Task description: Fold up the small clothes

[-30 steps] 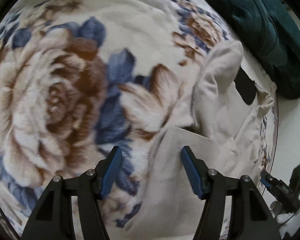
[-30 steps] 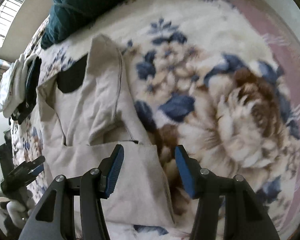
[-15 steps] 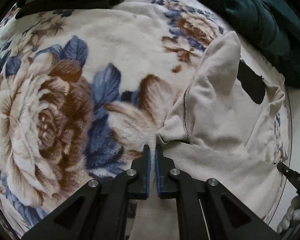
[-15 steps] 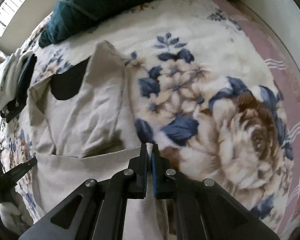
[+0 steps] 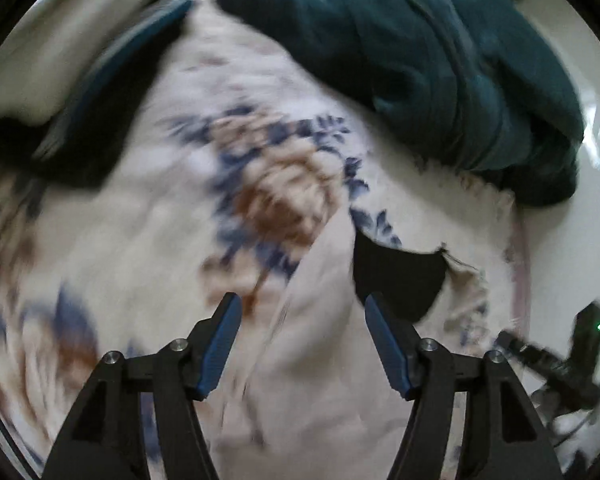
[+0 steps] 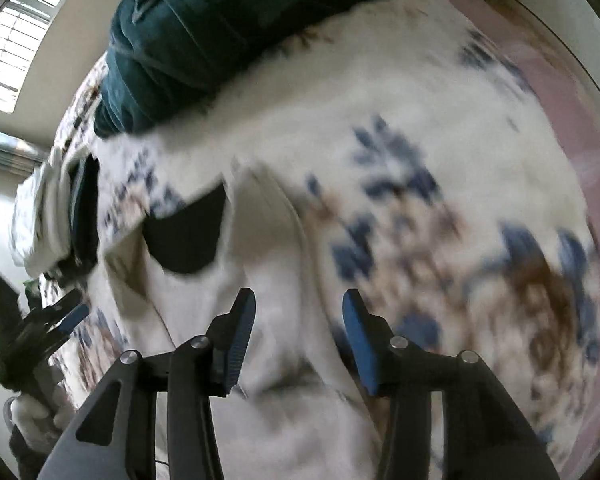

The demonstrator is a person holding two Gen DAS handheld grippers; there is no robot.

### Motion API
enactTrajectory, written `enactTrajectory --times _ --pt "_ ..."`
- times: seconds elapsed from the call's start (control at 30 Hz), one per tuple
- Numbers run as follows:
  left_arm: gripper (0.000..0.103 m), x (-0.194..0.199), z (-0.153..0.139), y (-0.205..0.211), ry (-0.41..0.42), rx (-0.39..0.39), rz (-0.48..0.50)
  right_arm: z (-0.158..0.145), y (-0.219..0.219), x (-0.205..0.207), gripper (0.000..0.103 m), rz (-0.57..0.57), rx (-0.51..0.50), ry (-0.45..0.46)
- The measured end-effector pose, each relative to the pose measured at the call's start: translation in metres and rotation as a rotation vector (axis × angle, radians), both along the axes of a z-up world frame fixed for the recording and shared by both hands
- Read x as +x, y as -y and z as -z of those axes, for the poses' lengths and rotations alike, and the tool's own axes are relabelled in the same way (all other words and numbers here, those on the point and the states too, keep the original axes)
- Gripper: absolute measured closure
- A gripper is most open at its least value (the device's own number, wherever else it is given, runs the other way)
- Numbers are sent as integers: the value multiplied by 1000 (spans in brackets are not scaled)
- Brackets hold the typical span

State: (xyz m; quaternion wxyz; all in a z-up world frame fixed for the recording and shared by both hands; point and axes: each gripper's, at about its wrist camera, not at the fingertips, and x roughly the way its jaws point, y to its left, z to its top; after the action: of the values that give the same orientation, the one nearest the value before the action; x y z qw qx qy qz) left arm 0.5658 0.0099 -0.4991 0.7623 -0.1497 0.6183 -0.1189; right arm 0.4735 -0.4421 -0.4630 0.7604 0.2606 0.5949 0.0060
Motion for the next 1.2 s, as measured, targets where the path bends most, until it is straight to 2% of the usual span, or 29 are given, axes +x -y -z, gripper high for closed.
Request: enactTrajectory --times 0.13,0.23,0.27,0.3,0.37,0.4,0.43,0.5,0.53,0.67,0.8,0.87,0.93,1.0,1.1,1.13,1.17,1.2 --pt "41 45 44 44 -105 89 168 24 -14 64 55 -34 -21 -36" --pt "43 51 63 62 -128 133 231 51 -28 100 55 -83 -27 -112" --pt "63 50 63 66 -102 143 245 61 -32 109 55 -94 -8 -143" --pt "99 49 61 69 -81 149 259 70 -36 114 55 -100 8 -167" --pt "99 46 57 73 -46 151 263 78 -45 119 58 -111 9 -177" --pt "99 43 52 74 -22 149 265 75 -50 119 80 -114 -11 -153" --pt "99 38 45 73 6 150 262 70 -54 117 95 -122 -24 -129" --pt "99 26 26 67 41 131 240 50 -61 105 95 -121 -20 -63" --pt "99 17 11 63 80 120 221 38 -63 99 96 -179 -34 -104" --pt "99 -27 -46 45 188 73 171 -15 -70 59 96 -187 -39 10" --pt "99 -88 -87 25 221 26 127 -64 -75 -2 96 -209 -55 100" --pt "99 -122 -96 19 196 -2 99 -79 -78 -43 96 -227 -56 123" --pt "99 -161 -94 10 151 -16 67 -85 -78 -86 96 -244 -58 118" --pt "97 -195 -88 7 88 -20 51 -80 -79 -130 96 -258 -52 85" --pt "93 -244 -52 0 -56 -36 33 -51 -86 -189 96 -325 -73 -19" --pt "89 -256 -41 -2 -101 -35 28 -38 -88 -204 95 -349 -75 -77" --pt "75 -274 -29 -7 -153 -37 14 -26 -88 -219 91 -365 -78 -126" --pt "68 -286 -20 -12 -185 -57 6 -14 -87 -232 87 -378 -75 -181"
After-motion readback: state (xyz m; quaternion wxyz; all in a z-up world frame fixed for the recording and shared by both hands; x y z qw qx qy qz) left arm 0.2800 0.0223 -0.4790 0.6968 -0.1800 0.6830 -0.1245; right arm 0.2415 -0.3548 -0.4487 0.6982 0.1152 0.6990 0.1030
